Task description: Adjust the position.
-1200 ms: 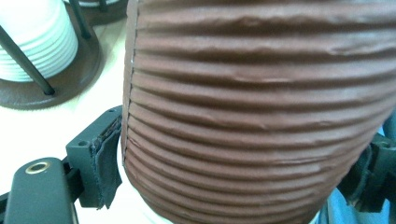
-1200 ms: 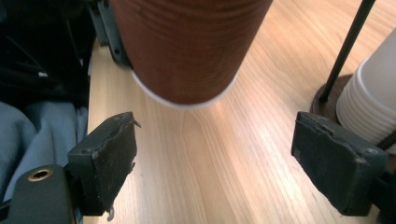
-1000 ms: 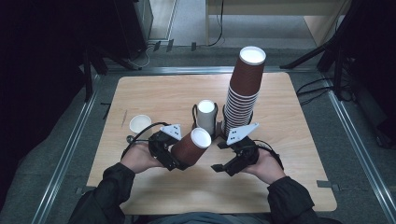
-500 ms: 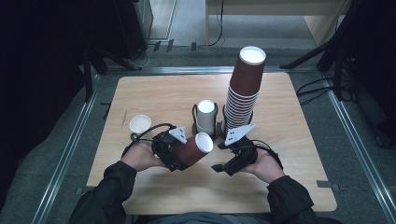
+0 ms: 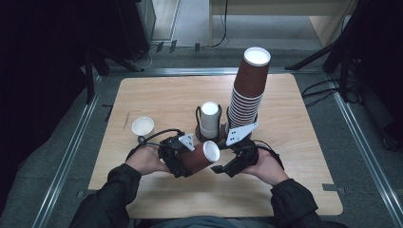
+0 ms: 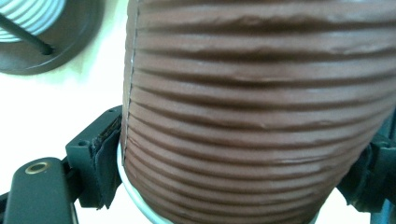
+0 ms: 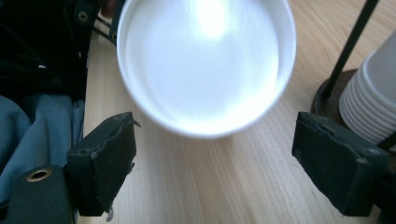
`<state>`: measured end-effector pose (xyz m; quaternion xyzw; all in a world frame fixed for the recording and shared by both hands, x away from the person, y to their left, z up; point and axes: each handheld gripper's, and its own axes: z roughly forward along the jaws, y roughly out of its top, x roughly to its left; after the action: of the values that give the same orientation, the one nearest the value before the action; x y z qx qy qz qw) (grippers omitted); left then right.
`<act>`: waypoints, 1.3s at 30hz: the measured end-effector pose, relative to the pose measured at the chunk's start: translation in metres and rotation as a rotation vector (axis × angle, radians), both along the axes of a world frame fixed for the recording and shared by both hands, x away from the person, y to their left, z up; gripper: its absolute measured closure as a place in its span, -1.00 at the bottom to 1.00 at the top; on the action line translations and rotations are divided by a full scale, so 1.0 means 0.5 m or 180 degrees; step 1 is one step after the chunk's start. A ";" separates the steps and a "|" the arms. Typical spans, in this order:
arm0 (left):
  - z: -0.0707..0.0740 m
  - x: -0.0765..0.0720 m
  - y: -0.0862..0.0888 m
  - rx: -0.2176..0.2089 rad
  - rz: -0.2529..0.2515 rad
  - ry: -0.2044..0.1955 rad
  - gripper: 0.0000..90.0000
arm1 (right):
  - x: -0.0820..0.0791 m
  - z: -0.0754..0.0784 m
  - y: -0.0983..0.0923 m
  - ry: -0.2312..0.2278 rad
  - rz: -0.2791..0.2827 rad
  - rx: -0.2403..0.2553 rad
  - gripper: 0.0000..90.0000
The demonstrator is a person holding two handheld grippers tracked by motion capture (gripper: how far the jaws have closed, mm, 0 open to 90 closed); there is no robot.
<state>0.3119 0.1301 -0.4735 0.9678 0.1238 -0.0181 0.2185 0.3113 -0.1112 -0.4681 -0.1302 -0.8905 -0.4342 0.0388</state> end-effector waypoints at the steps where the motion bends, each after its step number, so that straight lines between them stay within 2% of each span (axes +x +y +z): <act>1: -0.001 0.000 -0.002 0.0016 -0.0018 0.0024 -0.74 | 0.000 0.000 0.000 0.0000 0.0000 0.0000 -0.69; 6: -0.006 -0.005 -0.017 0.0094 -0.0075 0.0053 -0.74 | -0.004 0.004 0.019 -0.0012 0.0039 -0.0056 -0.69; 11: -0.012 -0.009 -0.029 0.0116 -0.0128 0.0063 -0.75 | -0.009 0.004 0.035 0.0015 0.0121 -0.0090 -0.68; 13: -0.013 -0.010 -0.031 0.0122 -0.0141 0.0064 -0.75 | -0.007 0.004 0.036 -0.0006 0.0148 -0.0072 -0.66; 16: -0.013 -0.011 -0.034 0.0120 -0.0170 0.0088 -0.75 | -0.010 0.006 0.038 -0.0004 0.0222 -0.0071 -0.51; 22: -0.013 -0.014 -0.034 0.0115 -0.0166 0.0106 -0.77 | -0.014 0.010 0.038 -0.0077 0.0233 -0.0108 -0.49; 24: -0.010 -0.016 -0.034 0.0114 -0.0152 0.0056 -0.78 | -0.015 0.013 0.037 -0.0084 0.0258 -0.0120 -0.49; 28: -0.008 -0.017 -0.031 0.0027 -0.0132 0.0020 -0.84 | -0.015 0.017 0.035 -0.0140 0.0266 -0.0071 -0.50; 30: -0.007 -0.014 -0.029 -0.0054 -0.0087 0.0102 -0.97 | -0.015 0.020 0.032 -0.0178 0.0250 -0.0070 -0.50; 31: -0.005 -0.013 -0.028 -0.0101 -0.0077 0.0071 -0.97 | -0.015 0.020 0.032 -0.0178 0.0250 -0.0070 -0.50; 33: -0.003 -0.011 -0.024 -0.0184 -0.0066 0.0093 -1.00 | -0.015 0.021 0.028 -0.0173 0.0229 -0.0082 -0.50; 34: -0.003 -0.011 -0.021 -0.0215 -0.0060 0.0010 -1.00 | -0.014 0.021 0.026 -0.0170 0.0208 -0.0087 -0.50; 37: -0.001 -0.009 -0.011 -0.0296 -0.0007 -0.0018 -1.00 | -0.012 0.022 0.018 -0.0164 0.0175 -0.0072 -0.50; 39: 0.000 -0.006 -0.004 -0.0320 0.0026 0.0010 -1.00 | -0.012 0.023 0.013 -0.0171 0.0154 -0.0069 -0.50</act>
<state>0.3087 0.1279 -0.4733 0.9550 0.1271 -0.0249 0.2668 0.3054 -0.1047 -0.4564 -0.0974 -0.8987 -0.4269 0.0240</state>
